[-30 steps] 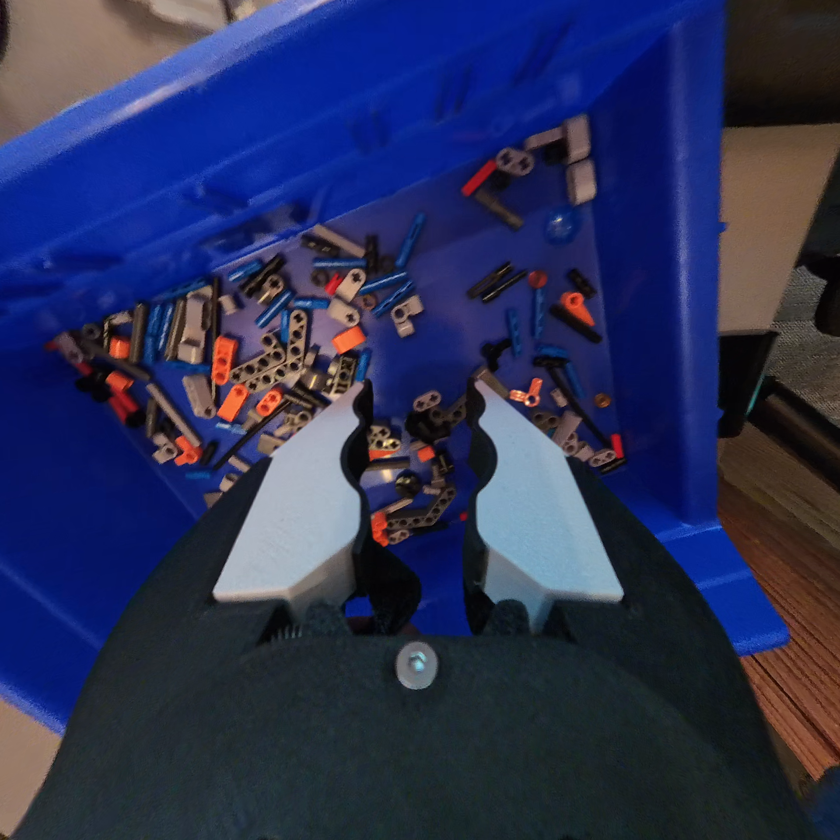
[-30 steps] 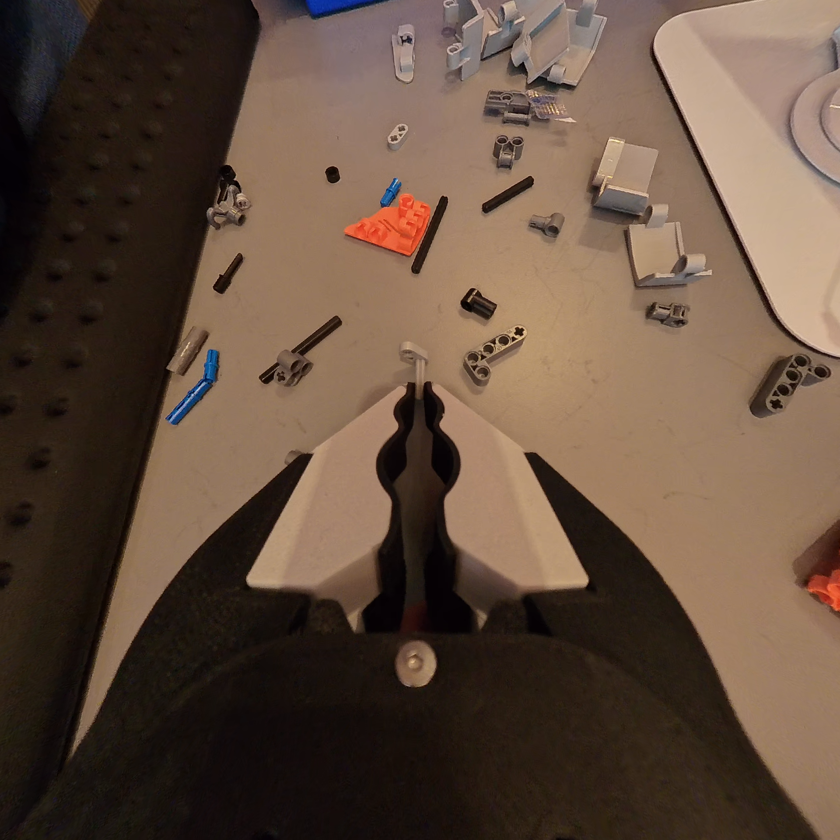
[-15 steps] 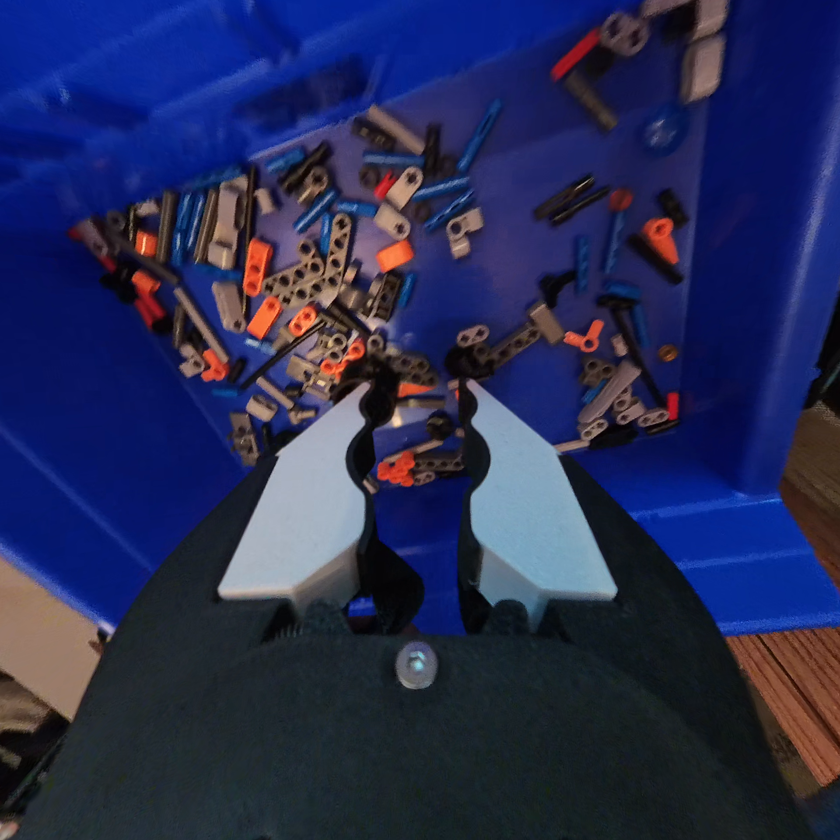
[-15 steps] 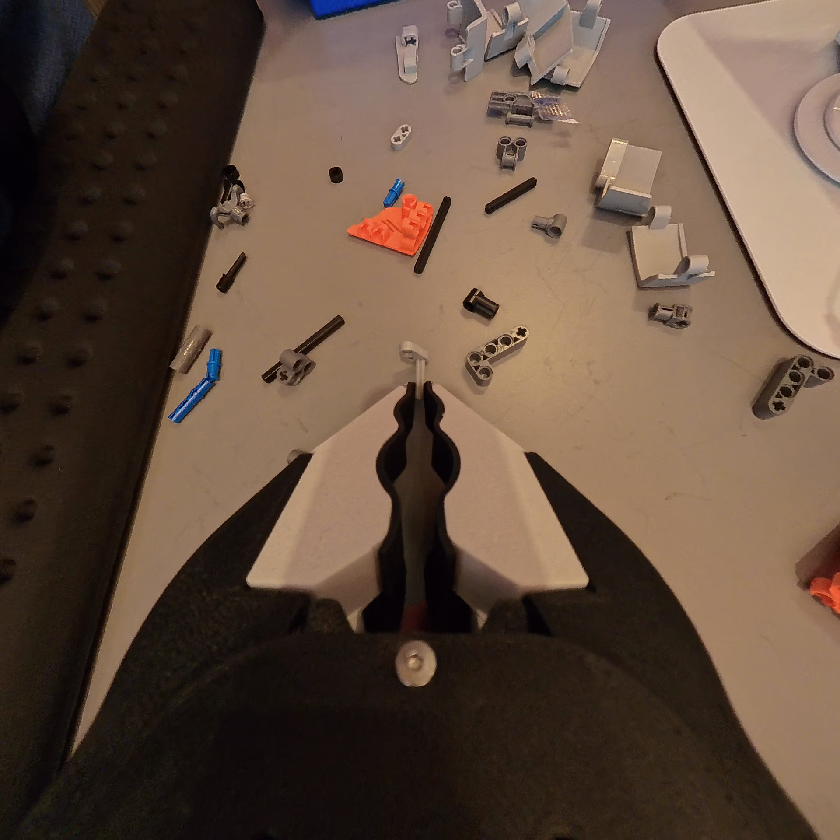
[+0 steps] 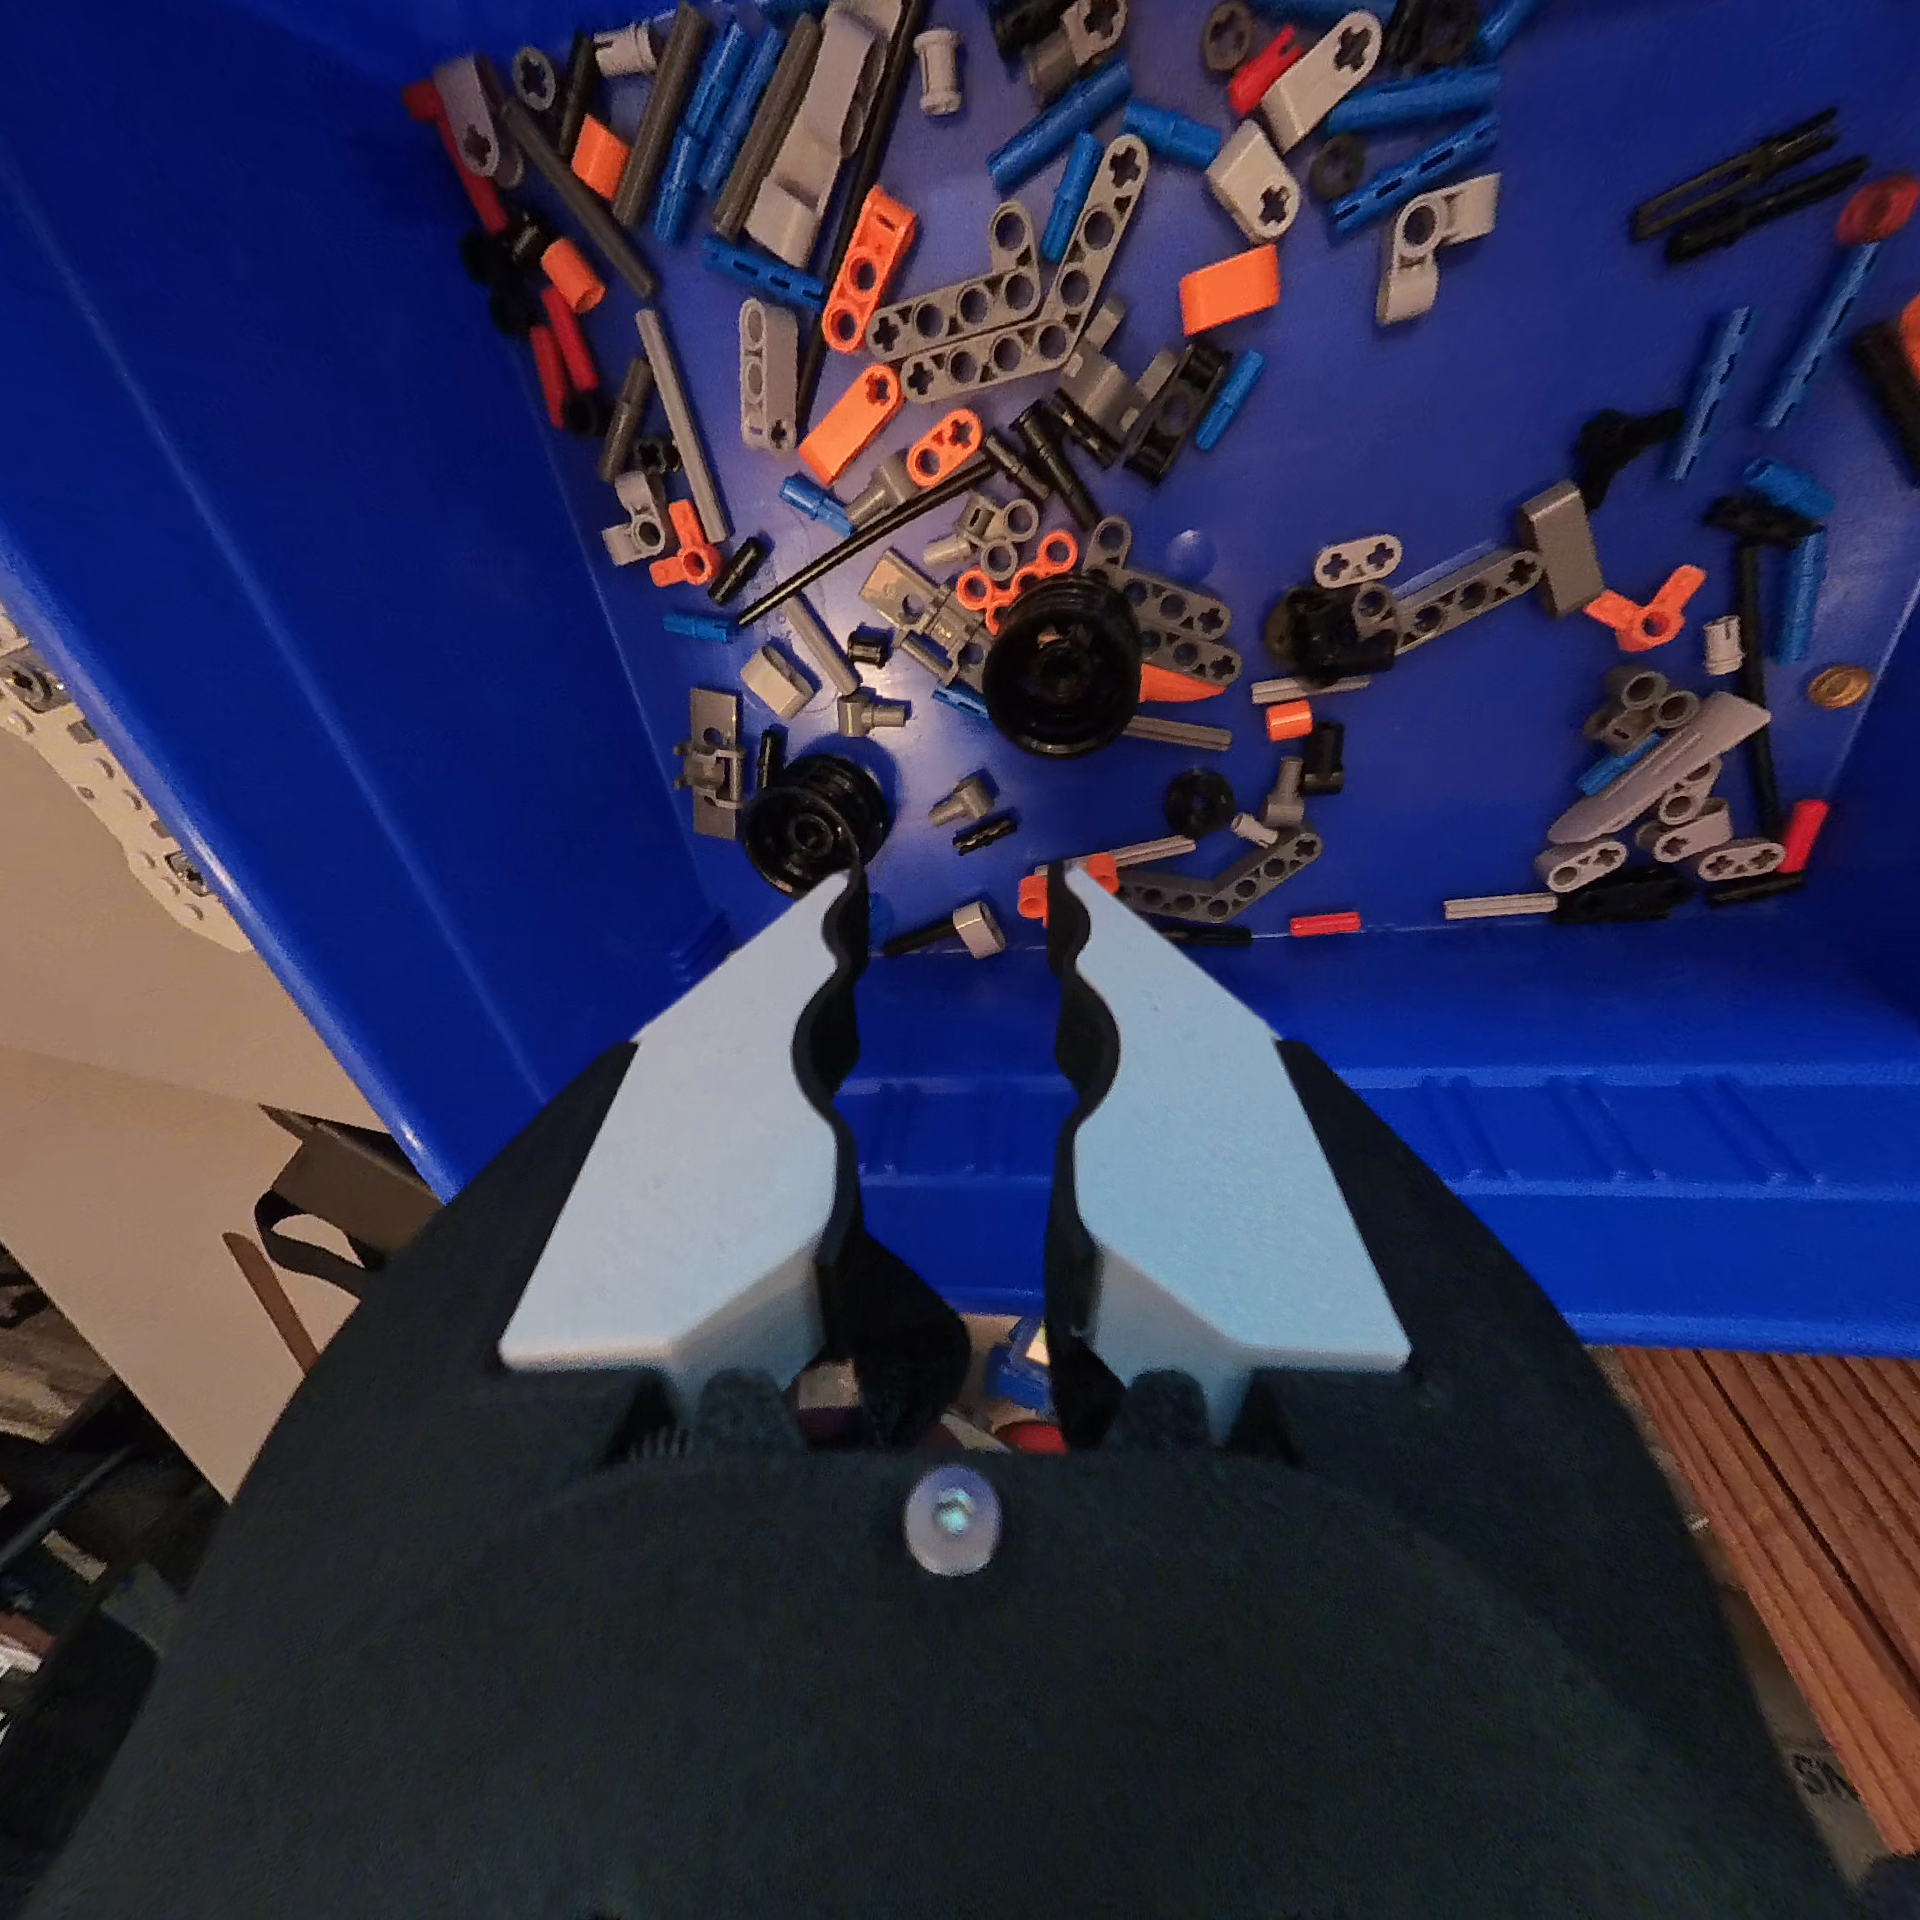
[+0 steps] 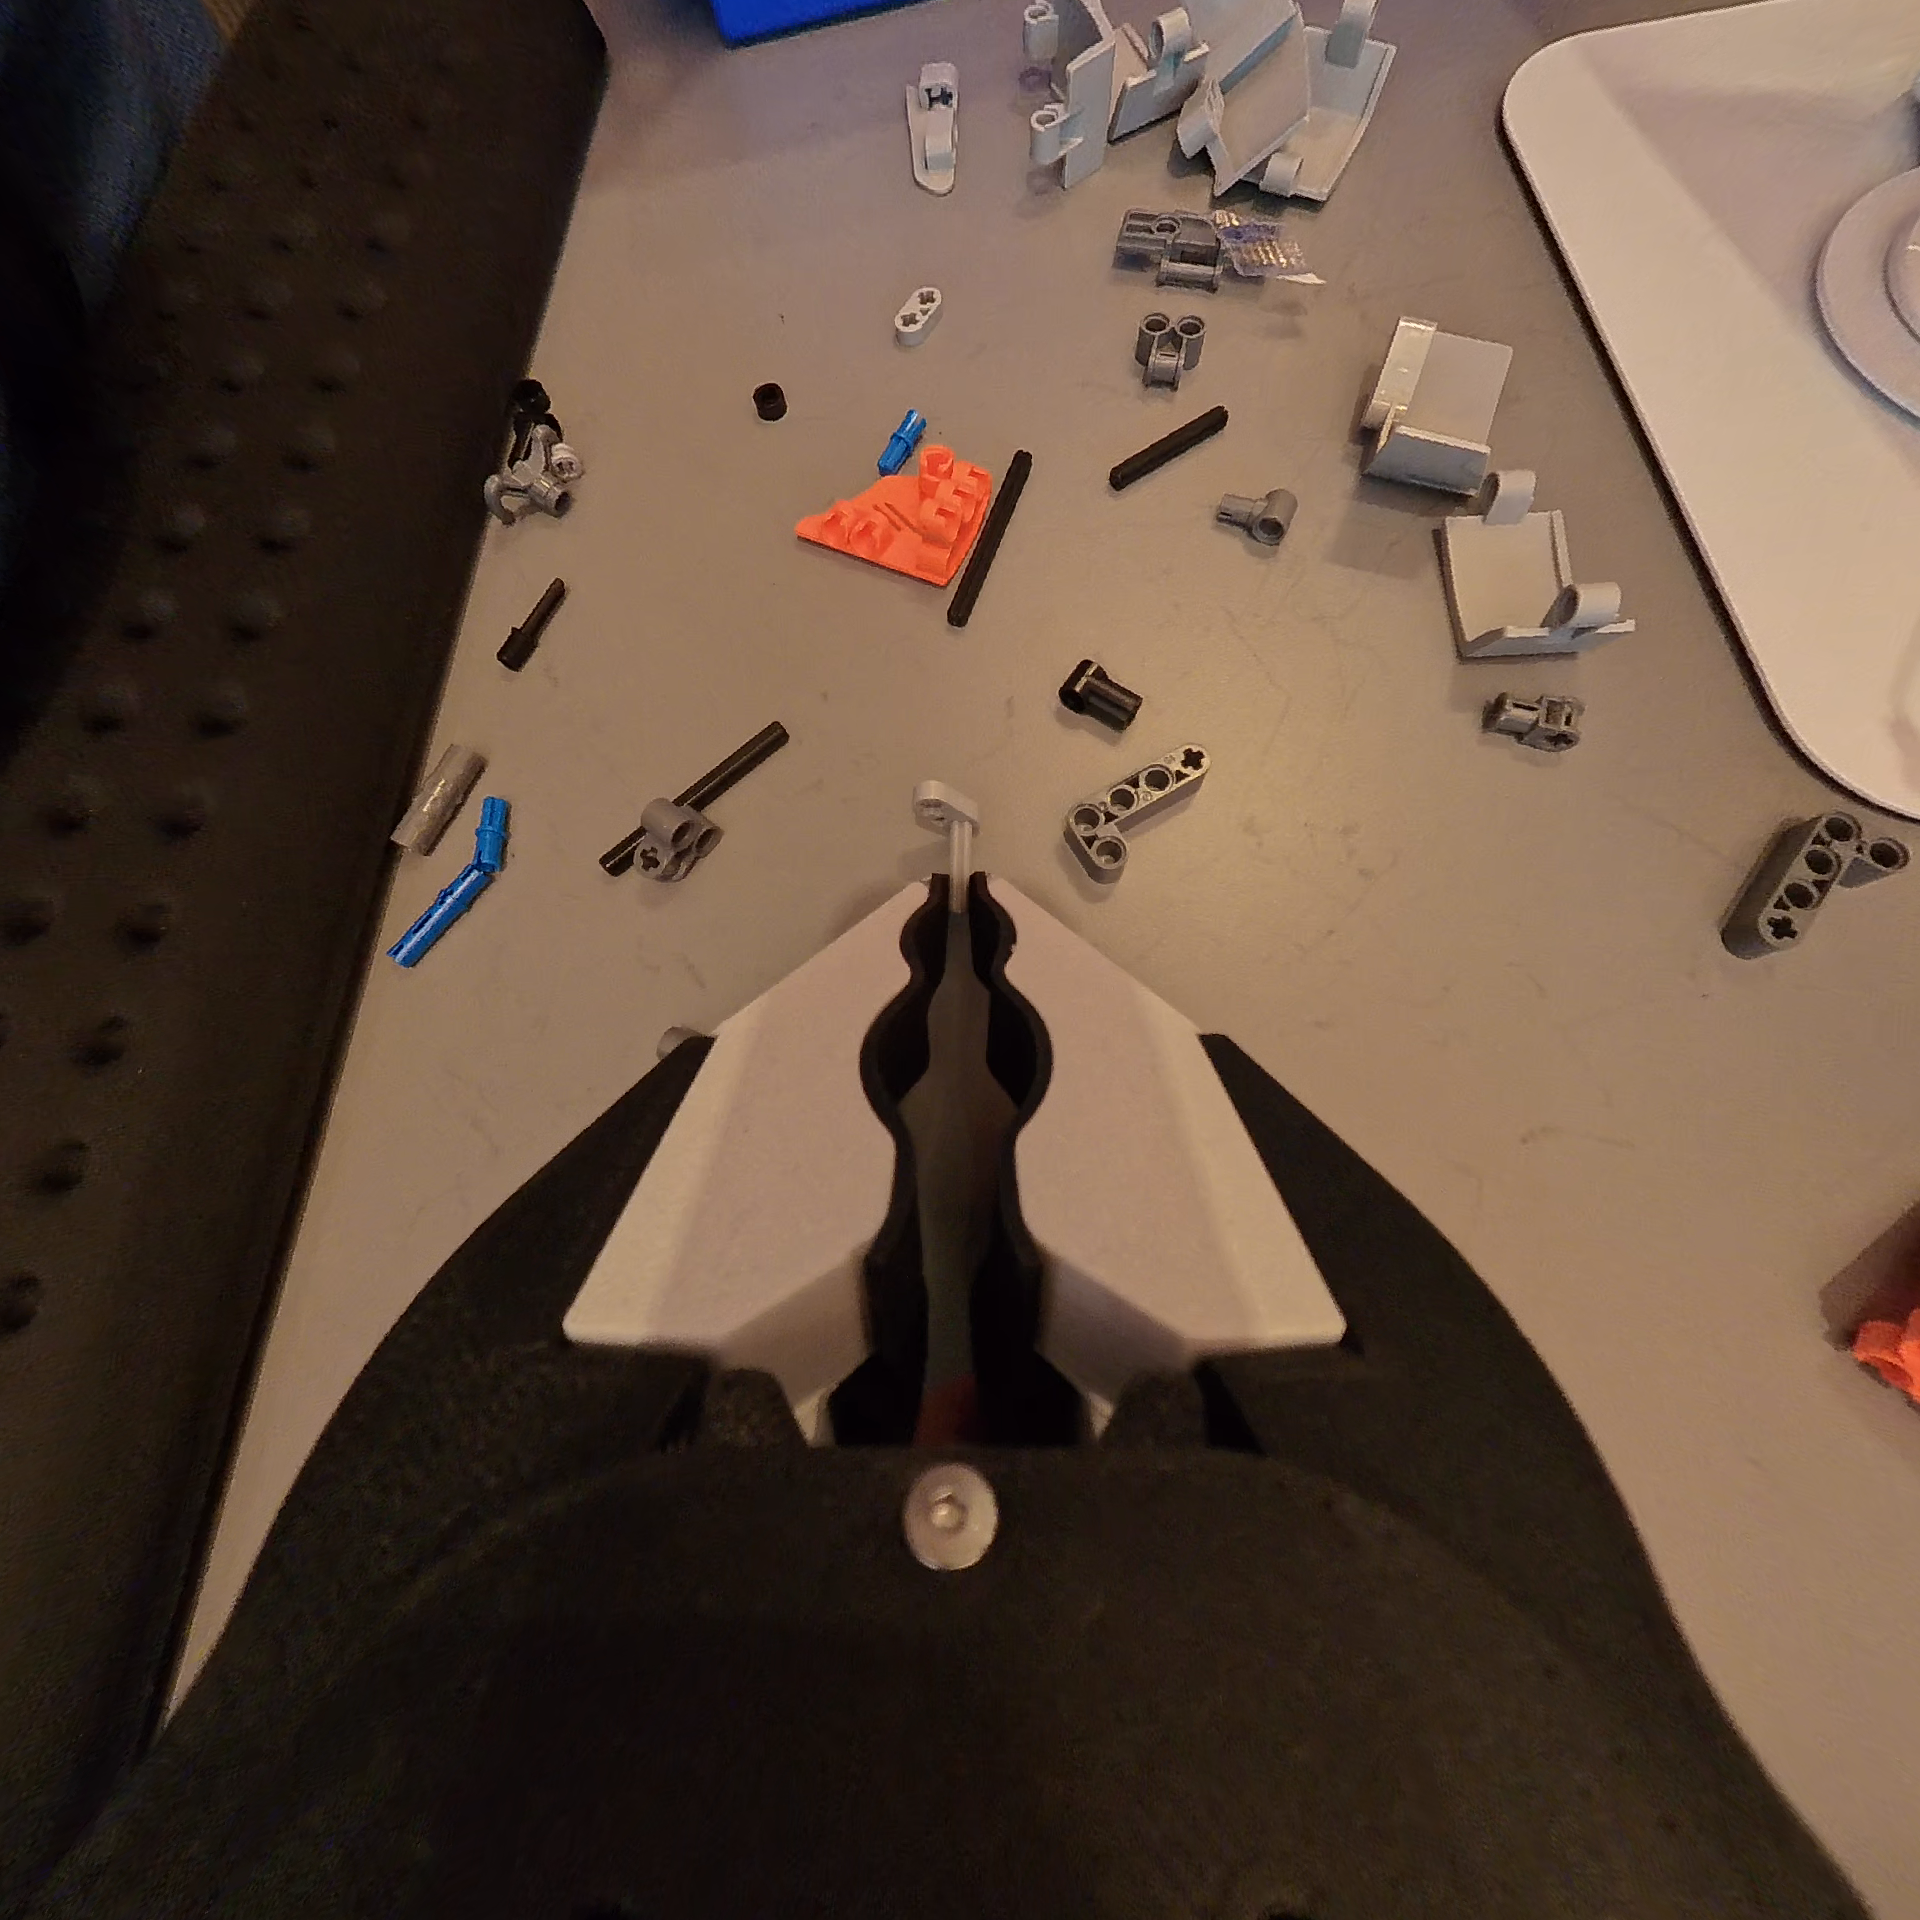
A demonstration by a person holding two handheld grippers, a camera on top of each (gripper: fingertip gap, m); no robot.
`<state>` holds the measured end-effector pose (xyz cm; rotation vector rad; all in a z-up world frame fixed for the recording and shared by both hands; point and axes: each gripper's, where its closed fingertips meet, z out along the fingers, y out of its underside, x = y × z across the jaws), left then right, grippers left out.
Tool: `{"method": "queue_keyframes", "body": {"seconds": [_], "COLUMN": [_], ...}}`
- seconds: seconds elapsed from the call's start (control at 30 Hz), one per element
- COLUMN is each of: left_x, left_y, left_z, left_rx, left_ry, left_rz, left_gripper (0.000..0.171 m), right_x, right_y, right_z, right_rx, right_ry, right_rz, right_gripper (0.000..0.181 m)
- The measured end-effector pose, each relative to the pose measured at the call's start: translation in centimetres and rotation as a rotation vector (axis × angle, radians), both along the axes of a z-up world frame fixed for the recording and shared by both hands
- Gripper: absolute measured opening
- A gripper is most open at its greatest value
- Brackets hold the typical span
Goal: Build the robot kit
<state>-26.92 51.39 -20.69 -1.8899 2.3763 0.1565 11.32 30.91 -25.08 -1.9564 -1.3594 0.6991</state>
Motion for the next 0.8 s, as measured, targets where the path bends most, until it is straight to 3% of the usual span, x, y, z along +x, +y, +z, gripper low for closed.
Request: {"method": "queue_keyframes", "body": {"seconds": [0.5,0.8], "left_x": [0.3,-0.4], "left_y": [2.0,3.4], "left_z": [0.8,1.2], "left_rx": [0.047,0.118], "left_ry": [-0.062,-0.027], "left_rz": [0.023,0.034], "left_gripper": [0.031,0.030], "right_x": [0.0,0.0], "right_y": [0.0,0.0], "right_z": [0.0,0.0], "right_rx": [-0.002,-0.003], "right_ry": [0.001,0.000], "right_rz": [-0.002,-0.003], "right_gripper": [0.001,0.001]}}
